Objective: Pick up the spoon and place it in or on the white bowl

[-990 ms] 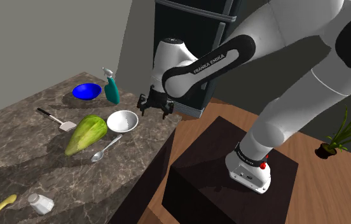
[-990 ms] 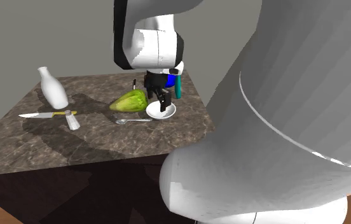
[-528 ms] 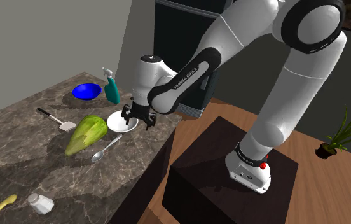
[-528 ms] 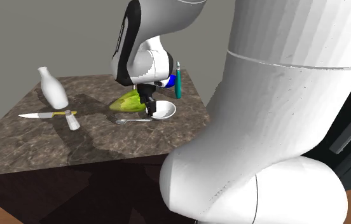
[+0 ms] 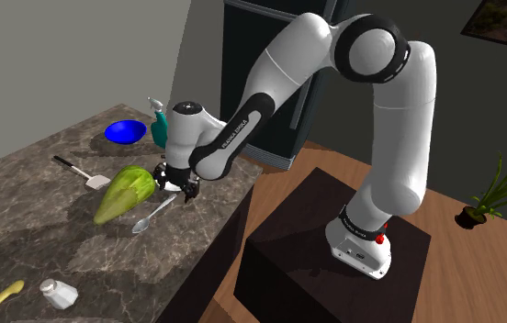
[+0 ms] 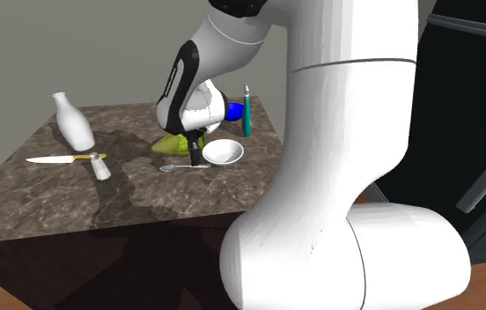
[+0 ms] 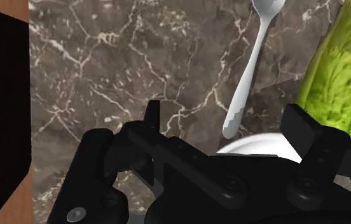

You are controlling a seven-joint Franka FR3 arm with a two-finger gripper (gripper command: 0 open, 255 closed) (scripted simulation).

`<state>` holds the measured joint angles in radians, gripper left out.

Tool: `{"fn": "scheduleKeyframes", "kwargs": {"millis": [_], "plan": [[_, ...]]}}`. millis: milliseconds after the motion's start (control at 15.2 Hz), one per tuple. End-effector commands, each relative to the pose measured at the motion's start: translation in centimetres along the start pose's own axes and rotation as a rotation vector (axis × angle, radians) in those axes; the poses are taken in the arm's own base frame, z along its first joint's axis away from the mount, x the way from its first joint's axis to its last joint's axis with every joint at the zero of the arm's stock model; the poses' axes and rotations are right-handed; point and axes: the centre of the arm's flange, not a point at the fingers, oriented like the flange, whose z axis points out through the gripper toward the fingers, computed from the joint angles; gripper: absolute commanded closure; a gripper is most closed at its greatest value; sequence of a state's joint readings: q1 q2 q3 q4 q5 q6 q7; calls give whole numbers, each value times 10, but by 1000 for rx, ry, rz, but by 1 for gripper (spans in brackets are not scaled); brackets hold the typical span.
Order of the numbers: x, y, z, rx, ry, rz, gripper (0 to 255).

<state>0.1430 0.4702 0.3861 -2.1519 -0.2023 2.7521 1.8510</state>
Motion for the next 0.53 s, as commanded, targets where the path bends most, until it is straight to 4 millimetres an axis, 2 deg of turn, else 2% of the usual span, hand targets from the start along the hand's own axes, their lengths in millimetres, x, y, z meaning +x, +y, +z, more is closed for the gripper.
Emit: {"fn": "scheduleKeyframes", "kwargs": {"millis": [0,264,462], "plan": [[-2,-17,22,5,-2,50,0],[-6,-47,59,14,-10,139,0],[-6,-47,75,14,-10,139,0]]}}
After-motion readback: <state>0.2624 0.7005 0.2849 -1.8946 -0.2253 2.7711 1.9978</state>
